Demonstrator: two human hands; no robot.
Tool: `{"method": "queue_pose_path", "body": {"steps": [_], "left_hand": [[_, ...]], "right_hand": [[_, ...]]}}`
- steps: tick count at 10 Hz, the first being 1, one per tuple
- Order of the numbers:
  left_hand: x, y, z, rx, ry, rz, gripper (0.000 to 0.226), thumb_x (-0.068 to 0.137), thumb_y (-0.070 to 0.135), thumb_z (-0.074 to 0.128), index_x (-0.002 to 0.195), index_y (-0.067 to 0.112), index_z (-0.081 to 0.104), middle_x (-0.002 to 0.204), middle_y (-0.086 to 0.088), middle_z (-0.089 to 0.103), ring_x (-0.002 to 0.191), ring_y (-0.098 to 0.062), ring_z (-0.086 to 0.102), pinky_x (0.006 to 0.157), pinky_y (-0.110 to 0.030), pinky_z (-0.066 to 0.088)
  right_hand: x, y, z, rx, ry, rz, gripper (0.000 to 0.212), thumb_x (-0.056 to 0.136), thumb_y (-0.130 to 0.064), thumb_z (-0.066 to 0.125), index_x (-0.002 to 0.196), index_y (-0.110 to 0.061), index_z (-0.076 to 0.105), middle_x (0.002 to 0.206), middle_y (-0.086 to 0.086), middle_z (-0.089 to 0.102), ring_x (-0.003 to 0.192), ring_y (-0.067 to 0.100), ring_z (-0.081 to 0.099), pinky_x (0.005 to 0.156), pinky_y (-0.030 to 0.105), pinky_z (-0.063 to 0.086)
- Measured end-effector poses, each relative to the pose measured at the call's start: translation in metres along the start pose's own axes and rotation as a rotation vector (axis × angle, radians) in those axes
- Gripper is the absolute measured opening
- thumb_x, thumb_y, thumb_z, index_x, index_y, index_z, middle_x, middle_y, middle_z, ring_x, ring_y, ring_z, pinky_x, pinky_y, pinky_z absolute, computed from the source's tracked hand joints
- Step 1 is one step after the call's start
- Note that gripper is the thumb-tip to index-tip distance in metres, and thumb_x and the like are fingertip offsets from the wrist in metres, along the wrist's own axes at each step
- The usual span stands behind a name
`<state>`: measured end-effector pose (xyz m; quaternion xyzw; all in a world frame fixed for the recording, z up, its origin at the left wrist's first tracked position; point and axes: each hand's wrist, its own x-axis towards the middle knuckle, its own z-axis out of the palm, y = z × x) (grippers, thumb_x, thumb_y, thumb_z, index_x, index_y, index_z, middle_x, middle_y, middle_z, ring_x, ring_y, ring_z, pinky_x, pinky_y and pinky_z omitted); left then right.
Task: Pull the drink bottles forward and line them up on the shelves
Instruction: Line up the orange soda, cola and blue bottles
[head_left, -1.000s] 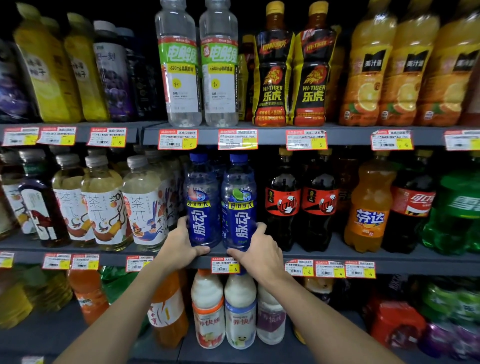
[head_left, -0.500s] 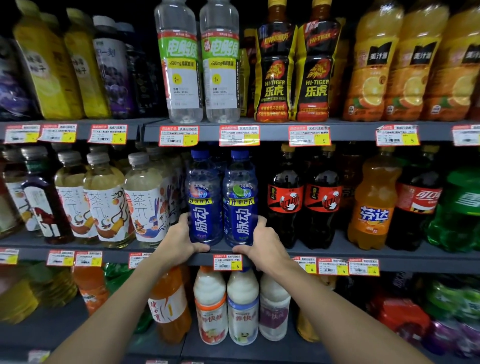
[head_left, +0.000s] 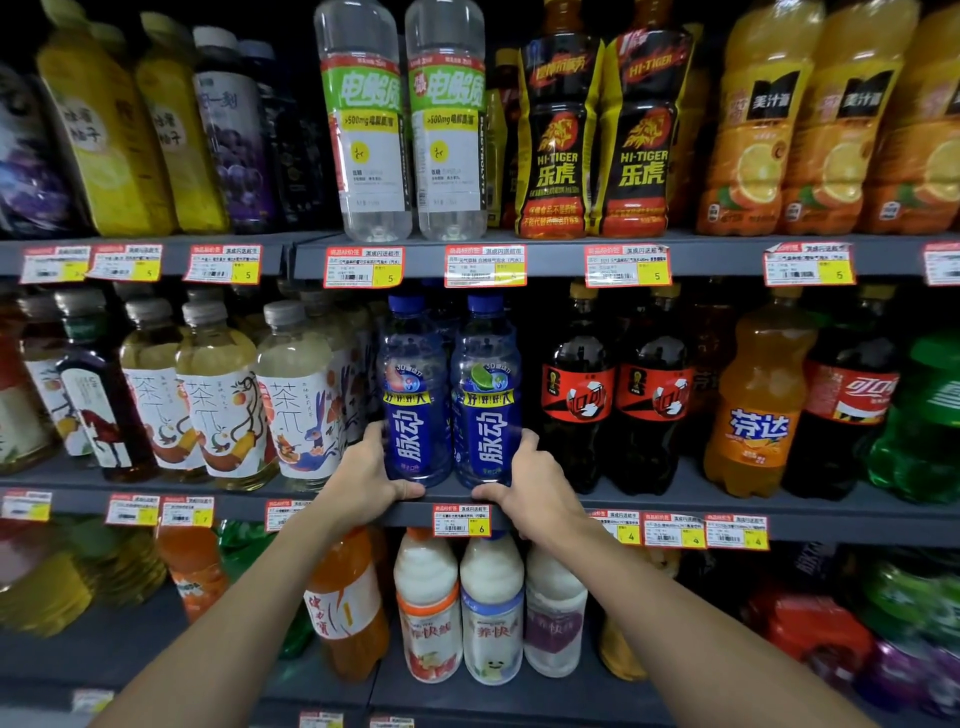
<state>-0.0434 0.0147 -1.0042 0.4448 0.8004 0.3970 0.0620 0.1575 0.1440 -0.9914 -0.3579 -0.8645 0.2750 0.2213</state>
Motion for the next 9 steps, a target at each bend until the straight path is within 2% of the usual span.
{"method": "queue_pose_path", "body": {"steps": [3,4,5,7,8,9], "left_hand": [[0.002,0.004,-0.003,0.016,-0.032,-0.016,0.099,0.064,0.025,0.094,0.142,0.016,0.033,0.140,-0.006,0.056,0.124,-0.020,0.054,0.107,-0.039,0.045],[0.002,0.003,-0.003,0.025,-0.029,-0.024,0.099,0.064,0.025,0.094,0.142,0.016,0.032,0.139,-0.006,0.056,0.123,-0.019,0.054,0.106,-0.038,0.045],[0.001,0.003,-0.001,0.045,-0.017,-0.039,0.100,0.065,0.026,0.094,0.143,0.017,0.032,0.139,-0.005,0.057,0.115,-0.011,0.052,0.099,-0.029,0.043],[-0.004,0.008,0.002,0.079,-0.006,-0.054,0.104,0.068,0.025,0.092,0.149,0.016,0.027,0.143,-0.006,0.054,0.127,-0.021,0.053,0.099,-0.029,0.040],[-0.019,0.020,0.006,0.074,0.124,-0.019,0.105,0.070,0.023,0.091,0.152,0.010,0.026,0.146,-0.009,0.050,0.132,-0.023,0.049,0.109,-0.037,0.041],[-0.071,0.018,0.029,0.032,0.458,0.045,0.082,0.077,0.024,0.084,0.144,0.020,0.039,0.138,-0.004,0.051,0.129,-0.025,0.049,0.106,-0.043,0.044]], "right_hand": [[0.001,0.002,0.000,-0.022,-0.009,-0.010,0.088,0.079,-0.043,0.084,0.141,-0.008,0.031,0.126,0.015,0.064,0.113,0.031,0.064,0.091,0.041,0.055],[0.000,0.002,0.001,-0.034,-0.005,-0.014,0.087,0.080,-0.044,0.083,0.140,-0.008,0.031,0.126,0.015,0.064,0.113,0.031,0.064,0.091,0.042,0.055],[-0.001,0.003,0.001,-0.054,-0.001,-0.013,0.087,0.080,-0.046,0.082,0.140,-0.008,0.031,0.125,0.015,0.064,0.113,0.032,0.064,0.091,0.043,0.055],[-0.001,0.005,-0.002,-0.015,-0.011,-0.016,0.086,0.080,-0.047,0.082,0.140,-0.011,0.031,0.127,0.013,0.064,0.109,0.030,0.066,0.089,0.044,0.057],[-0.016,0.009,-0.011,0.084,-0.015,-0.026,0.088,0.088,-0.043,0.076,0.153,-0.015,0.023,0.131,0.005,0.063,0.097,0.028,0.071,0.082,0.043,0.060],[-0.046,0.022,-0.037,0.228,0.091,-0.155,0.063,0.095,-0.046,0.065,0.149,-0.027,0.039,0.119,-0.010,0.072,0.084,0.009,0.071,0.075,0.025,0.057]]}}
